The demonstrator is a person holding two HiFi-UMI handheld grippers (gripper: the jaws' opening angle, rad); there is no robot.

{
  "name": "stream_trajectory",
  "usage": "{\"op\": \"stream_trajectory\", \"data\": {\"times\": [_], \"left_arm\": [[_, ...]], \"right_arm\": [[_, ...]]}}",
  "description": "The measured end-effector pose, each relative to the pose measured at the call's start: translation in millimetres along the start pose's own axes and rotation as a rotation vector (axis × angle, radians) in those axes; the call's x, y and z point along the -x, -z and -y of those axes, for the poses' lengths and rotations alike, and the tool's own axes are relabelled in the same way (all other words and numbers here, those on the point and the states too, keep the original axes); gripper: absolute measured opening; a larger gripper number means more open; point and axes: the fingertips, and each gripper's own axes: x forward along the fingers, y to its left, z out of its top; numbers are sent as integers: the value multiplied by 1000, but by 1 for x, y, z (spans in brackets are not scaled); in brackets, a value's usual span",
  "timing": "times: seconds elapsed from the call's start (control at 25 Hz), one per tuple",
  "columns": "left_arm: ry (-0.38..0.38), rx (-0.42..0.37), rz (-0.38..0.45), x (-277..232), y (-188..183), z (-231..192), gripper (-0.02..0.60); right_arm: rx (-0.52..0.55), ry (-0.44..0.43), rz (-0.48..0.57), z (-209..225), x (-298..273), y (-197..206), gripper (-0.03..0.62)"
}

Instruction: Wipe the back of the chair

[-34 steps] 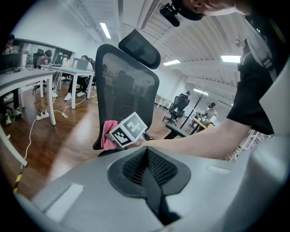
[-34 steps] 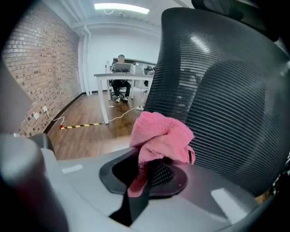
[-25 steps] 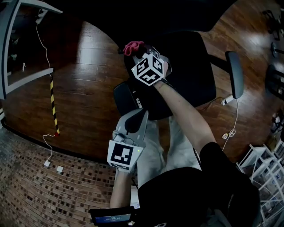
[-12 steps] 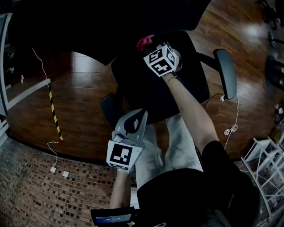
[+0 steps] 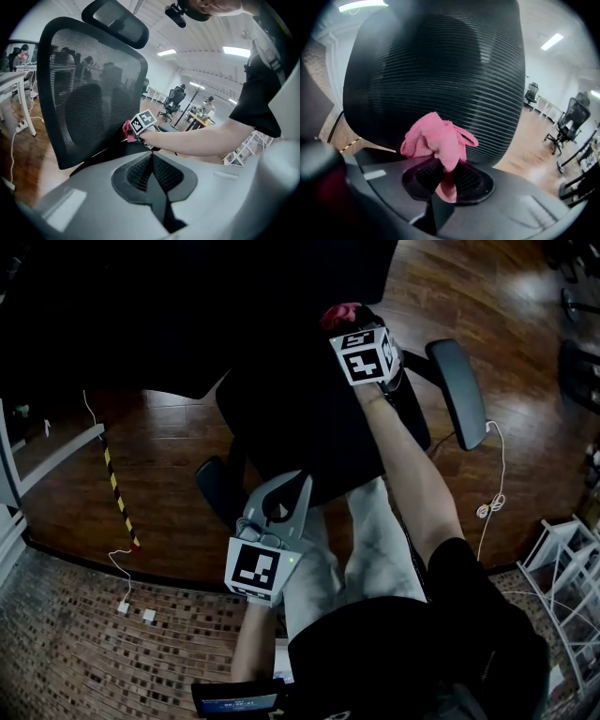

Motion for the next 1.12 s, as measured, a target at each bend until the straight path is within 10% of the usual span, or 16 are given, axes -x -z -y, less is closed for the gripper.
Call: {"op": "stream_trajectory", "data": {"times": [0.64,1.12], "left_arm": [[28,-31,11,3,-7,16,-6],[-26,11,65,49,15,-4,-6]], "right_arm": [[-230,169,148,77,59,-25,51],[-7,30,227,-39,67,-94,49]]}}
